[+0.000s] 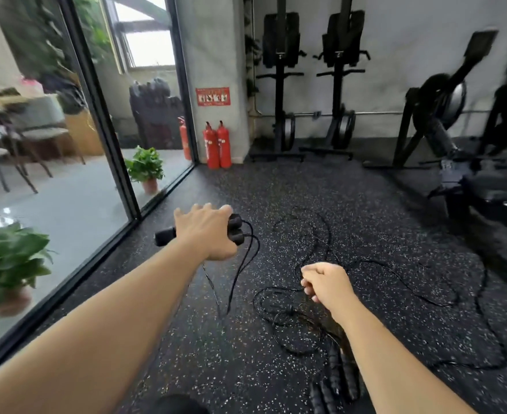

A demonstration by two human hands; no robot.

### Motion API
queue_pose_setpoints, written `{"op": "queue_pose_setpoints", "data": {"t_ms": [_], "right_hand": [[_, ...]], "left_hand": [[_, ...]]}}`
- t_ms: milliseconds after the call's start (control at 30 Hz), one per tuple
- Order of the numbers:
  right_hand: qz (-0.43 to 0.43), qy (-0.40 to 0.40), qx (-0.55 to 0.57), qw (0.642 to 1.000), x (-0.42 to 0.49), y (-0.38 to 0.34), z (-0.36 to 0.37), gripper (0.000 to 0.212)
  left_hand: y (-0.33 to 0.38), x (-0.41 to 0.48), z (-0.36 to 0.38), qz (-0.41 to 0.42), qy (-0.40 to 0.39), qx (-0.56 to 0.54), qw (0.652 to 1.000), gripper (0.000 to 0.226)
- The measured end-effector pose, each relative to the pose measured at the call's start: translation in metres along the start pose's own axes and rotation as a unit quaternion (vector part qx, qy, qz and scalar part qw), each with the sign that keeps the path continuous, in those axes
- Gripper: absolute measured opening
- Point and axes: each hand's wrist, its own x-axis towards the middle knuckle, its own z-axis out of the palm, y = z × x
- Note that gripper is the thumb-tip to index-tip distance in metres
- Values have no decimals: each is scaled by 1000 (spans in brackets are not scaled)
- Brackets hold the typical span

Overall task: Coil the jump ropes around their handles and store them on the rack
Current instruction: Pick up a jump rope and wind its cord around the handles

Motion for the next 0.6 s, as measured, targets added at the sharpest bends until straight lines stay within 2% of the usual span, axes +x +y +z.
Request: {"op": "queue_pose_setpoints", "data": {"t_ms": [100,233,300,367,400,433,533,600], "right_hand": [[-80,-10,-79,994,-10,-27,-2,43],[-178,-66,-100,977,-20,-62,1,66],[-190,-96,-85,973,-21,-71,5,58],[-198,-104,-38,974,-21,-74,7,27],[-195,-96,-9,976,-21,-73,6,12],[-187,-84,16,979,-21,-71,2,8],[-156,-59,29,985,-18,-57,-13,24],[-139,-67,6,988,-17,-46,-20,27]], "left_hand": [[10,-6,-13,39,-3,13,999,45],[24,-14,-28,98,-49,19,994,45],[29,-16,-37,118,-91,-36,988,50],[30,-16,-47,112,-139,-182,967,54],[28,-17,-53,92,-161,-275,943,54],[25,-17,-57,64,-174,-363,913,52],[11,-15,-51,-29,-164,-571,804,38],[4,-13,-38,-97,-152,-674,716,48]]}}
